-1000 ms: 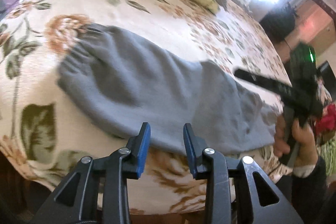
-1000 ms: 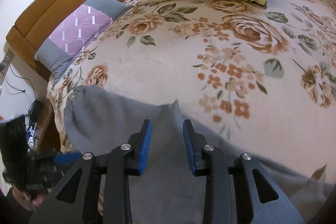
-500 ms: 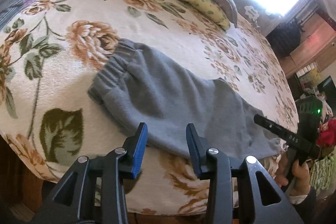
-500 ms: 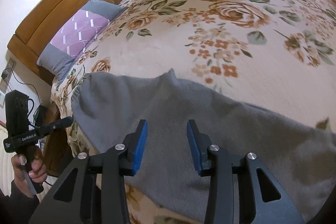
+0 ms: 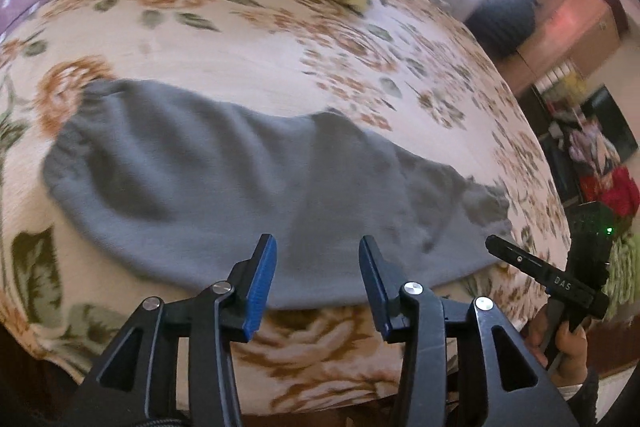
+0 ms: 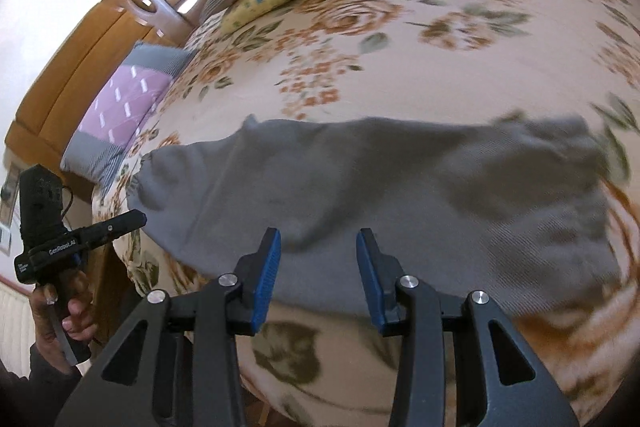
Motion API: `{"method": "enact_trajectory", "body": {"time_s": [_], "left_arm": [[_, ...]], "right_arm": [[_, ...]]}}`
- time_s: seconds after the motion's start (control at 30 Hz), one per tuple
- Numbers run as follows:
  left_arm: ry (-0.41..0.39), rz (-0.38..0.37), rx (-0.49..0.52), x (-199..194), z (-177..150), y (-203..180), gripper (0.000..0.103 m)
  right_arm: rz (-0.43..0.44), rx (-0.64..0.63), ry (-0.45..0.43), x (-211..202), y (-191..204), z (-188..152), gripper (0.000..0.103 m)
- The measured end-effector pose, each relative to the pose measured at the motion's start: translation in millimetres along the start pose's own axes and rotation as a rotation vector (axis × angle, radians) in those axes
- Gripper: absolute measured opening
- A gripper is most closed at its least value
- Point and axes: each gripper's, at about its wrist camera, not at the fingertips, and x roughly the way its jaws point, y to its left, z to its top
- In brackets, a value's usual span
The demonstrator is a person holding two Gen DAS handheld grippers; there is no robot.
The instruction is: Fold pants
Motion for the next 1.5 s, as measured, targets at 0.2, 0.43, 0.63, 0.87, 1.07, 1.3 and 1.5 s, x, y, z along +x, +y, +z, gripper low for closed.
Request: {"method": "enact_trajectory", "body": {"time_s": [0.2,0.43,0.63,0.87,1.07,1.3,1.5], "left_arm": [[0.051,-0.036,0.155,31,12,-58,0.048],[0.143,-0.094,0.38,79,27,-140,0.054],[0.234,-0.112,0.544,125,36,-195,0.057],[0.314,-0.108,0.681,176,52,-231,0.058],[0.468,-0.127,0.766,227,57,-251,0.064],[0.472,-0.115,0.891,236,45,-267,0.055],[0.491,-0.148,0.933,230,37,-289,0.023]], "right_arm": [[-0.056,0.098,-0.049,-34,-37,-24,0.044],[-0.087,0.245,-0.085,-52,-88,-47,0.047],[-0.073,0.332,-0.126,-55,-113,-49,0.047],[0.005,0.433,-0.156,-50,-137,-50,0.047],[0.047,0.512,-0.21,-47,-144,-53,0.052],[0.042,0.502,-0.268,-38,-144,-48,0.023],[0.061,0.506,-0.321,-51,-146,-58,0.013]]}}
